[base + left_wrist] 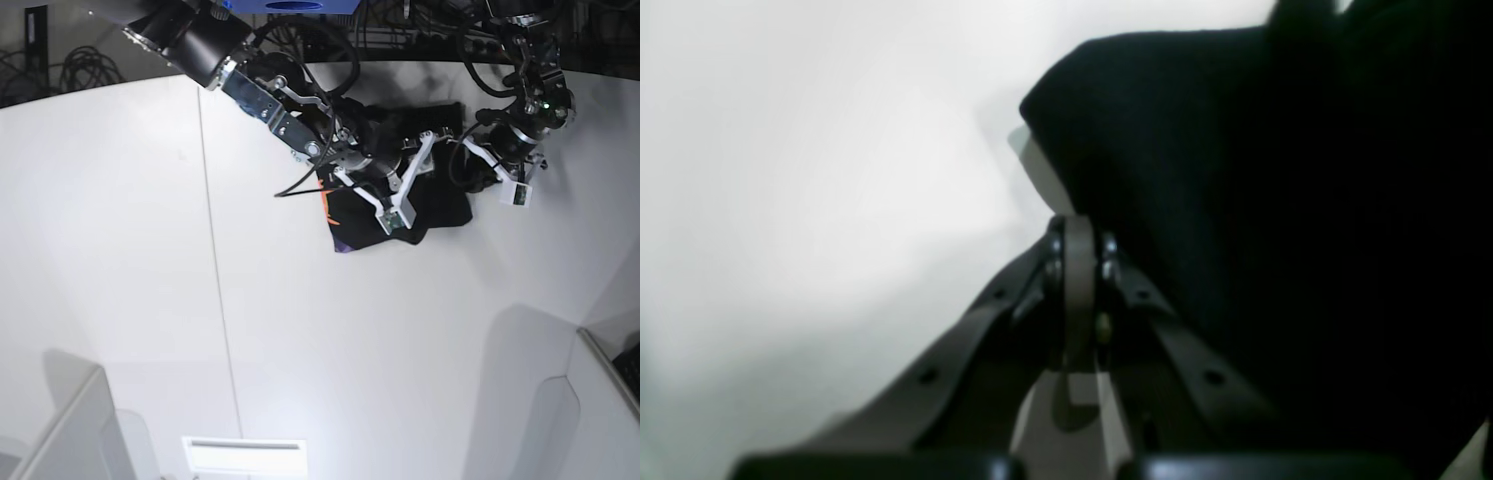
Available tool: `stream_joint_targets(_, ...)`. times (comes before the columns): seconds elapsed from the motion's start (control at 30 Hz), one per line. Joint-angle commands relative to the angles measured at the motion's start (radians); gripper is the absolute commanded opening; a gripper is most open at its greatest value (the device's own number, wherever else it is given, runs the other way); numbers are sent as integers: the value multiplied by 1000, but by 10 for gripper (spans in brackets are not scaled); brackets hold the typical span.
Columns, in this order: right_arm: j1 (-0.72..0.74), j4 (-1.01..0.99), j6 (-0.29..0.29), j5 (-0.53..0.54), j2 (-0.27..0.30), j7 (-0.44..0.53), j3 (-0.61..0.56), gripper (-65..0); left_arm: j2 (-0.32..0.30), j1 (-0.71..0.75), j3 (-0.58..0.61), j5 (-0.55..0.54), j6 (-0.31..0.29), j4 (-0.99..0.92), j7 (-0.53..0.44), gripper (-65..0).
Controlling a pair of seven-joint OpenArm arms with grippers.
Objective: Fold the T-shirt properly
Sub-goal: 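Press the folded stack with both grippers and release the right gripper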
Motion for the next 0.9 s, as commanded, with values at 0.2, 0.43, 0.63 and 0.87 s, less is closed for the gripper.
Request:
stream_joint_targets(0.2, 17, 23, 6, 6, -17, 0, 0, -299, -24, 62, -149, -77, 4, 30, 164, -650)
stream_joint_targets(0.43, 34, 17, 6, 1, -40, -23, -17, -297, -90, 159, -221, -190, 4, 114, 176, -650)
stream_joint_targets(0.63, 128, -20, 6, 1, -65, -22, -152, -300, -96, 186, -256, -213, 4, 148, 178, -650)
stream_joint_targets(0.87, 174, -112, 14, 1, -115, -23, -216, -297, -94, 188, -256, -213, 4, 144, 178, -650)
